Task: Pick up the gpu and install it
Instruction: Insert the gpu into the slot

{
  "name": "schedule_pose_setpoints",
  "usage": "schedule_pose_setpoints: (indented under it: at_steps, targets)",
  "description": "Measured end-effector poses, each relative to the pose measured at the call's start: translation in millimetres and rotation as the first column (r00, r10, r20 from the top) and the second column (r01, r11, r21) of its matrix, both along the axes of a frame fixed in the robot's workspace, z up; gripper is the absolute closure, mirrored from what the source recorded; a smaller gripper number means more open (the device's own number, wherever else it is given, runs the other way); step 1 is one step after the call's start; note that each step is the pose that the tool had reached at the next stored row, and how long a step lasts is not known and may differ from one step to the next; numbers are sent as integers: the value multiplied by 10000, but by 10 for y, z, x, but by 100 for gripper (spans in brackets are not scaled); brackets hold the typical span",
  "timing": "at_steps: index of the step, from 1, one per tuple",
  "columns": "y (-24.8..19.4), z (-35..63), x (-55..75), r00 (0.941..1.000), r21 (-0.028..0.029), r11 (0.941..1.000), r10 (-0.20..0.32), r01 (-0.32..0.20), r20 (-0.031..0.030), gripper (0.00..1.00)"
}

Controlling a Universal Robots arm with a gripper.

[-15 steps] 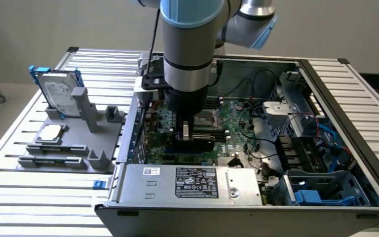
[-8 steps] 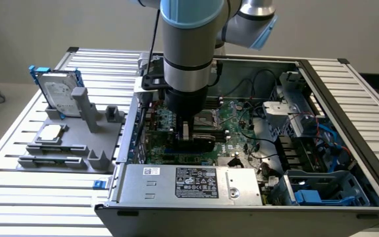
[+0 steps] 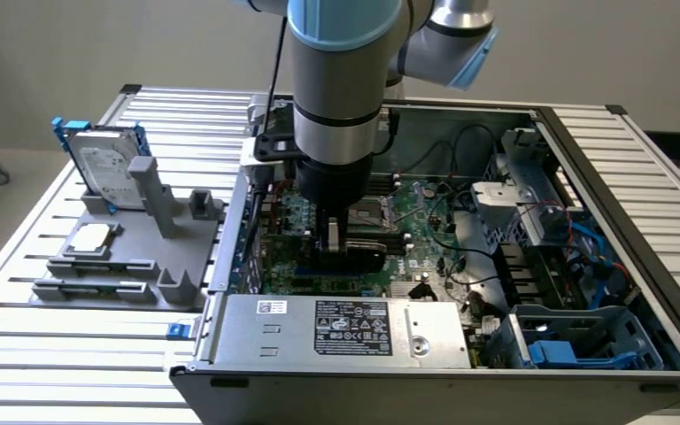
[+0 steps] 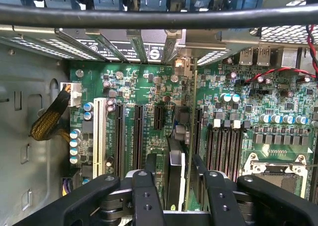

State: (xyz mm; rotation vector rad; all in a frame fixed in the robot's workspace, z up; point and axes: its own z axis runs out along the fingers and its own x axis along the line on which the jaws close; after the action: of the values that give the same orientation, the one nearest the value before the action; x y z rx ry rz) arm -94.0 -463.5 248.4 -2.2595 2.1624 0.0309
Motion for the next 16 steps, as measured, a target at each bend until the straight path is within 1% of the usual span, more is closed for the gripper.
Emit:
schedule_pose_setpoints:
  at_steps: [13, 14, 15, 16]
  targets:
    - [0, 0, 0, 10000, 1, 10000, 1, -1, -1, 60]
    - [0, 0, 0, 10000, 0, 10000, 1, -1, 0, 62]
    - [0, 1, 0, 10000, 0, 10000, 0, 0, 0, 69]
    - [0, 1, 0, 10000, -1, 10000, 1, -1, -1, 69]
